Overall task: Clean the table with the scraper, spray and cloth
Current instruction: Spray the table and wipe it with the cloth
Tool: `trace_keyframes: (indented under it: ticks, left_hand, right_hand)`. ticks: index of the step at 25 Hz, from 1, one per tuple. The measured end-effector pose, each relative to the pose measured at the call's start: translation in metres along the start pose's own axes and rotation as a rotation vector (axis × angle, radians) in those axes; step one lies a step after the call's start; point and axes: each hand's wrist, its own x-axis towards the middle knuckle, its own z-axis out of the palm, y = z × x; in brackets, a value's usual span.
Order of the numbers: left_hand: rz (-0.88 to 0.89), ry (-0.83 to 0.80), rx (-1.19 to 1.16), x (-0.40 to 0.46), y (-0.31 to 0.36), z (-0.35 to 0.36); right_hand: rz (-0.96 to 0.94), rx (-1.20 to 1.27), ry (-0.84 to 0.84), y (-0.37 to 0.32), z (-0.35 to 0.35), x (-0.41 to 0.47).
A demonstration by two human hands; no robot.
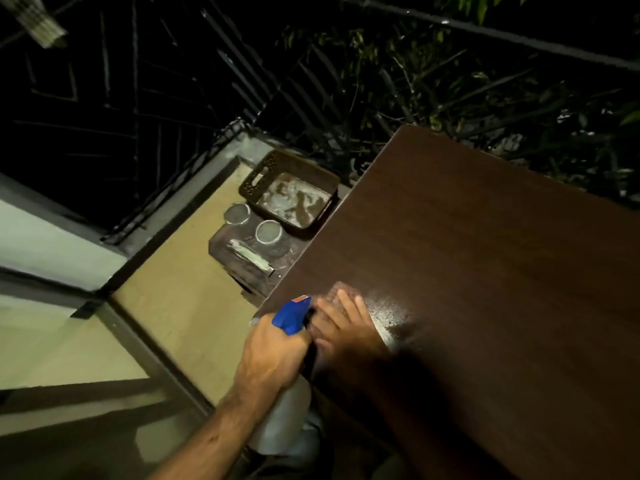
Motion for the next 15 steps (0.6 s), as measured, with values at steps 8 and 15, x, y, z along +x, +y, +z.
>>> trace_keyframes:
  ticks: [8, 15]
  left_hand:
    - [-0.315, 0.183, -0.324, -0.003, -0.037, -0.036]
    - [-0.388, 0.244, -0.406, 0.002, -0.045, -0.046]
  right_hand:
    - [-0.23, -0.022, -0.117, -0.034, 0.013, 0.092]
    - [-0.575, -0.024, 0.0, -0.03, 0.016, 0.009]
